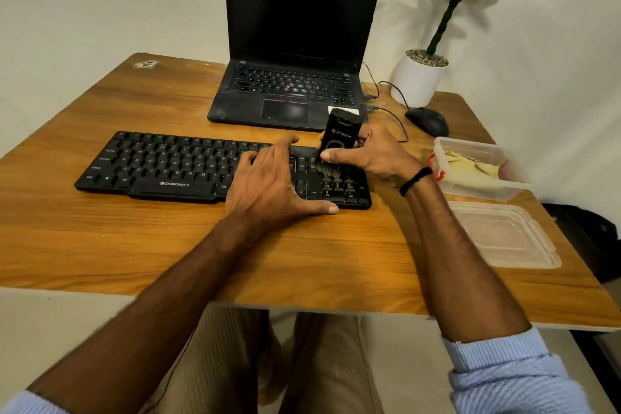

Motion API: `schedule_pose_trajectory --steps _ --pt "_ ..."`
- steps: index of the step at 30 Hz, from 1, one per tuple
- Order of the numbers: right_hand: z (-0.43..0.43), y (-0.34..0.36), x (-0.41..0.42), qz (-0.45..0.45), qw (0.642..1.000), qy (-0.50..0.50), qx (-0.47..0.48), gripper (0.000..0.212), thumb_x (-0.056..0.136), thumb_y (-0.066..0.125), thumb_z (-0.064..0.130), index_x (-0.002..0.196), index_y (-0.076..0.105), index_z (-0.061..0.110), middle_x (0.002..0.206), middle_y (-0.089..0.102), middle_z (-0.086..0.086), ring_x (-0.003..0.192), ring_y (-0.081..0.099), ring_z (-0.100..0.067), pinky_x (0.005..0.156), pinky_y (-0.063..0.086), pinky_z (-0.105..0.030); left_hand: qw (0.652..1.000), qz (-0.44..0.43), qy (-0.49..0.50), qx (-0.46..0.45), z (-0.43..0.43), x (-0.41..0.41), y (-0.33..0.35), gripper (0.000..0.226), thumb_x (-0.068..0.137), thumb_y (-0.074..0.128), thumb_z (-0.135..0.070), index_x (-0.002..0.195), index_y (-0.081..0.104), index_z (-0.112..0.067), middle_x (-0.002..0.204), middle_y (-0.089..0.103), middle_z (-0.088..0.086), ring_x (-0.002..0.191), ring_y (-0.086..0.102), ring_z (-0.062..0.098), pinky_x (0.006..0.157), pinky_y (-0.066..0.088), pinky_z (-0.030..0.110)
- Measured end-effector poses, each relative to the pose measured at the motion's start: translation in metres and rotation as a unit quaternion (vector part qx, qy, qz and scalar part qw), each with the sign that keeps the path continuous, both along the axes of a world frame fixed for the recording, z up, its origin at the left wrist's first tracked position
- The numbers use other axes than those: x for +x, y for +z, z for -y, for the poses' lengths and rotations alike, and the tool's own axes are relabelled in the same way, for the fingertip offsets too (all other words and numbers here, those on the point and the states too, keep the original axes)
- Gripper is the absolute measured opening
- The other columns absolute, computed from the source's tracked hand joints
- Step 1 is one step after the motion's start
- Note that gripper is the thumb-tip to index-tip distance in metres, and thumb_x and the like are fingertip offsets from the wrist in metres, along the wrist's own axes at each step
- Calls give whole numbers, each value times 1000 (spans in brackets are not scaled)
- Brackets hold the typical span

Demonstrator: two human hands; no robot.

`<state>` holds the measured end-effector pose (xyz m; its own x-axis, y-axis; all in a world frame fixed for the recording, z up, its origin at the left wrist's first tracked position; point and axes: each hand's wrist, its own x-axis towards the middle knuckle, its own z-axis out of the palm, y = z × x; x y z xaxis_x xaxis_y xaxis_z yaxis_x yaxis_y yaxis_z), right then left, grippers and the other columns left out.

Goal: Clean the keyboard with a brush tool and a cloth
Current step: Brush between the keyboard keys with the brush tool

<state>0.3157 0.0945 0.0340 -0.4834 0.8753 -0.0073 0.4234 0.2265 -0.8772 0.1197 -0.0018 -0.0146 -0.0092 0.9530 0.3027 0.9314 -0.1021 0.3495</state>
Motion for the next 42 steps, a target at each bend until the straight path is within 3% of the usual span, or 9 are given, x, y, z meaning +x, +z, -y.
schedule_pose_trajectory --steps 7,9,12,20,25,29,33,37,42 --pt "5 1 -8 12 993 -106 46 43 73 85 33 108 68 15 102 73 2 96 70 -13 86 59 -39 1000 -3 -1 16 2 2 0 133 53 56 -103 153 24 -21 145 53 3 133 51 20 118 27 43" --pt "9 3 -14 32 987 -139 81 34 75 84 35 99 69 16 93 71 8 87 69 -7 75 59 -24 1000 -2 -1 21 2 2 0 132 54 57 -102 153 24 -20 143 55 4 131 52 21 117 28 43" --pt "21 7 -22 61 970 -201 124 28 79 81 33 99 68 19 85 63 13 72 59 5 51 40 -2 1000 1 -2 28 3 2 0 132 54 57 -102 152 25 -21 141 56 4 130 53 21 114 30 42" --pt "54 0 -36 63 929 -332 151 28 79 78 37 99 71 20 93 73 3 86 66 -10 67 49 -17 999 -3 -5 32 5 1 -1 132 55 52 -105 152 26 -20 145 55 4 134 51 23 115 31 45" --pt "75 3 -40 93 932 -326 130 23 77 79 42 78 64 25 68 58 14 60 52 3 49 34 -11 1000 -2 -6 31 5 -1 -2 132 55 51 -105 153 24 -20 147 53 6 136 50 25 117 29 47" --pt "81 6 -39 67 909 -394 115 25 79 79 34 95 71 16 81 65 6 75 62 -7 51 40 -12 999 -11 -3 34 5 0 -2 135 53 48 -106 153 24 -19 147 54 7 135 51 26 117 31 49" --pt "90 7 -58 118 936 -314 110 23 76 82 34 85 70 16 80 70 4 71 65 -7 52 49 -17 999 4 -11 38 5 -1 -4 131 54 55 -103 151 27 -18 139 59 7 128 54 25 114 34 47" --pt "88 7 -59 119 887 -422 142 27 81 78 30 102 71 14 99 72 -3 94 68 -17 70 55 -25 999 3 -12 43 6 0 -3 134 52 50 -106 151 26 -18 141 58 6 129 54 25 114 34 48" --pt "93 9 -57 105 929 -345 77 26 76 82 34 91 71 16 83 68 5 79 66 -9 53 48 -17 999 5 -14 42 3 -2 -5 133 54 51 -105 151 25 -19 141 58 5 130 54 23 114 34 48"
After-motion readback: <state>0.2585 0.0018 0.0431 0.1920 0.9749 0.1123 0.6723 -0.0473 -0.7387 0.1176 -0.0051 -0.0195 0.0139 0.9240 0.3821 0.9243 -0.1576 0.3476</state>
